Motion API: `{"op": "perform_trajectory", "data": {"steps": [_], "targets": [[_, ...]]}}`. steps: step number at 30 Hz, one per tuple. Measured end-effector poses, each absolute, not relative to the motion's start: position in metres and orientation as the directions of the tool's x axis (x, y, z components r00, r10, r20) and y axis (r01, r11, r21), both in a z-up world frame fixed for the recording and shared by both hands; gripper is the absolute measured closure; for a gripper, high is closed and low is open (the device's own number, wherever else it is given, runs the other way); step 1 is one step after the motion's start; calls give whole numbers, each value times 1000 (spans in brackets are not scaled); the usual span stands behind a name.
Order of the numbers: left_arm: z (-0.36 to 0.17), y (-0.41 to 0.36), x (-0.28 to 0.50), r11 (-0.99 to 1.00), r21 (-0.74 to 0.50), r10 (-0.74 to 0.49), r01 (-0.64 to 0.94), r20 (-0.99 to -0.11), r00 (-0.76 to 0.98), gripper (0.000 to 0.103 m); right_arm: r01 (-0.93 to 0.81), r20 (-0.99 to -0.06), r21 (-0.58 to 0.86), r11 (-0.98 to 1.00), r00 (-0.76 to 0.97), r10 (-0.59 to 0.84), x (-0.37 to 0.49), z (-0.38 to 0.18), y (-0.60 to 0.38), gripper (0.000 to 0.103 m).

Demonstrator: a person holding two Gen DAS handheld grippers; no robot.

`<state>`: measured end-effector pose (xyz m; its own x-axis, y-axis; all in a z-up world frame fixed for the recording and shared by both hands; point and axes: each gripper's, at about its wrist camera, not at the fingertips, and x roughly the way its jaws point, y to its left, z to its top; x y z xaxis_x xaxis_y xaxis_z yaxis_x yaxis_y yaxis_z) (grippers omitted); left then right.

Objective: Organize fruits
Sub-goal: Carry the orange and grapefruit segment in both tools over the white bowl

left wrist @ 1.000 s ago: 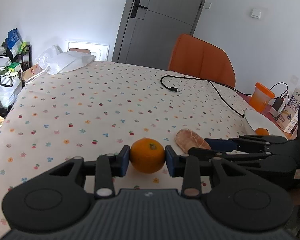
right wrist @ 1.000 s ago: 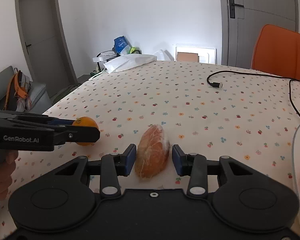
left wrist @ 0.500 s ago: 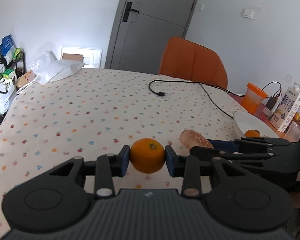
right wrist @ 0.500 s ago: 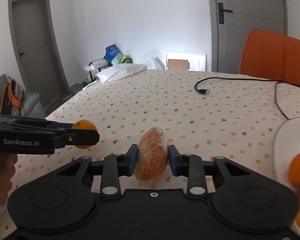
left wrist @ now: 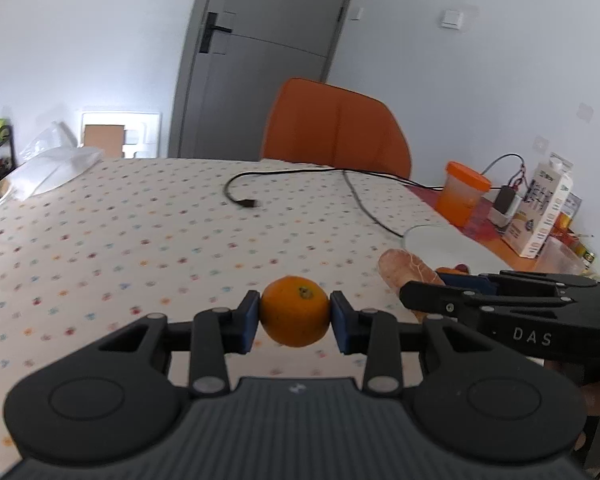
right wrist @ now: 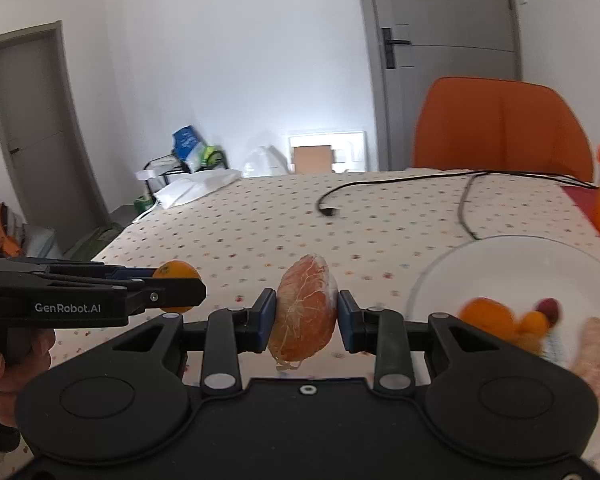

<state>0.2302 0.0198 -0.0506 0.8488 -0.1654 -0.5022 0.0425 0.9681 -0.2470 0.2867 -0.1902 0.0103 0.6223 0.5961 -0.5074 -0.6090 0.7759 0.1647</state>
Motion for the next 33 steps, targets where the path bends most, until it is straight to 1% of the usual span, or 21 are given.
{"op": "perform_trajectory", "data": {"steps": [13, 33], "targets": [[-37, -29, 248, 965, -228, -230, 133, -482, 846, 67, -549, -460, 172, 818, 689, 559, 282, 26, -241, 72], [-32, -81, 279, 955, -192, -291, 224, -479, 828, 67, -411, -454, 192, 891, 768, 452, 295, 16, -309, 72]]}}
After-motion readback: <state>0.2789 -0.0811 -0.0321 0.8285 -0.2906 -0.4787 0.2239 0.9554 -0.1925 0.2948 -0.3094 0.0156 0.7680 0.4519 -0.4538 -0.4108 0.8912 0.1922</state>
